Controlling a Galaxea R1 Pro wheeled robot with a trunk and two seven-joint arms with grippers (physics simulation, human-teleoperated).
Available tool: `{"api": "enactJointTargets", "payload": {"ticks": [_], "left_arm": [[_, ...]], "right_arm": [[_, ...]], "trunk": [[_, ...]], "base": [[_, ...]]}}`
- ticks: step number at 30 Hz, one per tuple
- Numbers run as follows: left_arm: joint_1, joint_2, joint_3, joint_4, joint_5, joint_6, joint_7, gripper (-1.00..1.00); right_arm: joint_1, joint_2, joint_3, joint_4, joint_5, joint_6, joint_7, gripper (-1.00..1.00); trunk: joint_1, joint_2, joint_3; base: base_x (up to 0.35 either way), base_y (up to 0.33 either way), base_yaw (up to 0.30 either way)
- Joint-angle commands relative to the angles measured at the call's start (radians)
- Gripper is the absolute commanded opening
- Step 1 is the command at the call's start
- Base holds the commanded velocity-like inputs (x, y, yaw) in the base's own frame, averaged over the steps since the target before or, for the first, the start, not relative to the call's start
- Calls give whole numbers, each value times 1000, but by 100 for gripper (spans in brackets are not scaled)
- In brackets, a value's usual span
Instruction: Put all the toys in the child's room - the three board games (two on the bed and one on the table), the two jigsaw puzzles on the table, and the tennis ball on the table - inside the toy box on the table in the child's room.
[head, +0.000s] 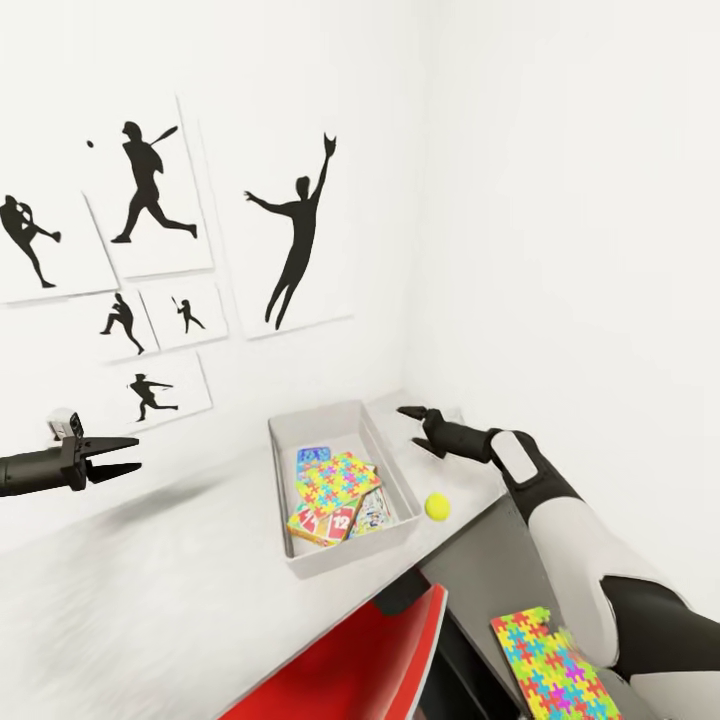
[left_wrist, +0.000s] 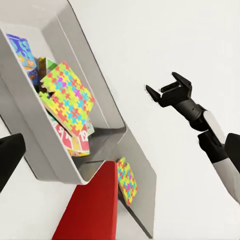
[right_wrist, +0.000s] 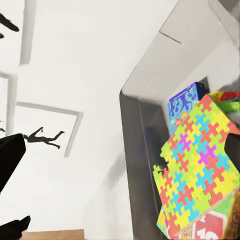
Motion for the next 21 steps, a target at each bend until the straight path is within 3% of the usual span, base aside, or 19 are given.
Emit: {"api": "enactJointTargets", "payload": {"ticks": [1, 10, 21], "left_arm": [[-2, 1, -6, 1, 5, 8, -4, 100], [-2, 2, -5, 1, 6, 8, -4, 100], [-2, 3, -4, 1, 5, 8, -4, 100]], "right_arm": [[-1, -7, -5, -2, 4, 6, 8, 100], [11, -58, -5, -5, 5, 5, 64, 100], [29, -66, -5, 1, 7, -1, 65, 100]], "trunk": [[1, -2, -1], [1, -2, 8], [1, -2, 20]], "base": [[-20, 0, -238], [-257, 0, -238], [-318, 0, -238]]}}
